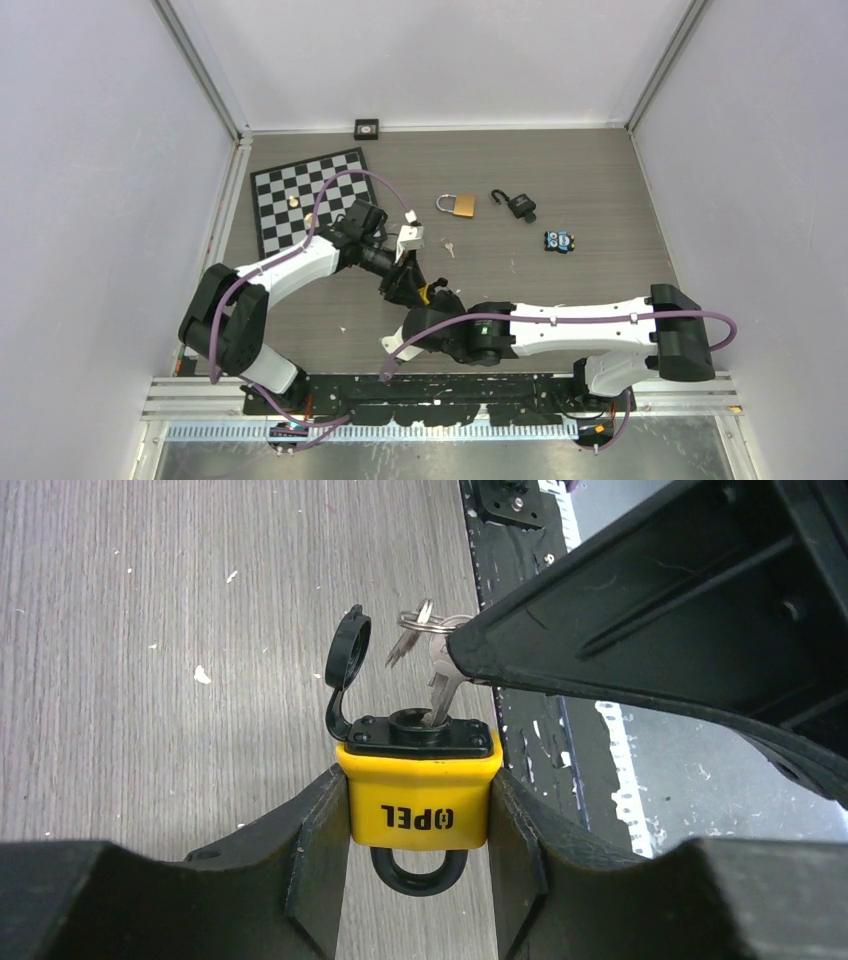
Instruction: Unlock with the key
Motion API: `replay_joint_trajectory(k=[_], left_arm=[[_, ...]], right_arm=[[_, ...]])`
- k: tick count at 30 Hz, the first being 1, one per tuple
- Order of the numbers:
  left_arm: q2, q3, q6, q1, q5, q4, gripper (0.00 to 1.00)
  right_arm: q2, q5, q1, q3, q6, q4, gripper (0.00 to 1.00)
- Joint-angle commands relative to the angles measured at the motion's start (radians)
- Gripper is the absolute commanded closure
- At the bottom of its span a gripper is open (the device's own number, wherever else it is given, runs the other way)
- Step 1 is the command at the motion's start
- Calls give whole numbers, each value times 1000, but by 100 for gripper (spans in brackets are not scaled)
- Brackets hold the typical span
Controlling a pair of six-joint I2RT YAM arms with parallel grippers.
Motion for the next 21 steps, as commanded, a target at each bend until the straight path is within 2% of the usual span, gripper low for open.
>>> replay_joint_trajectory(k=[1, 10, 21], left_arm=[[2, 65, -59, 4, 53, 90, 100], [0, 62, -80, 14, 70, 104, 100], [-11, 52, 135, 16, 138, -26, 100]], right_arm=[[17, -52, 14, 89, 43, -47, 100], [31, -48, 14, 79, 48, -41, 100], [-67, -184, -41, 17, 41, 0, 100]])
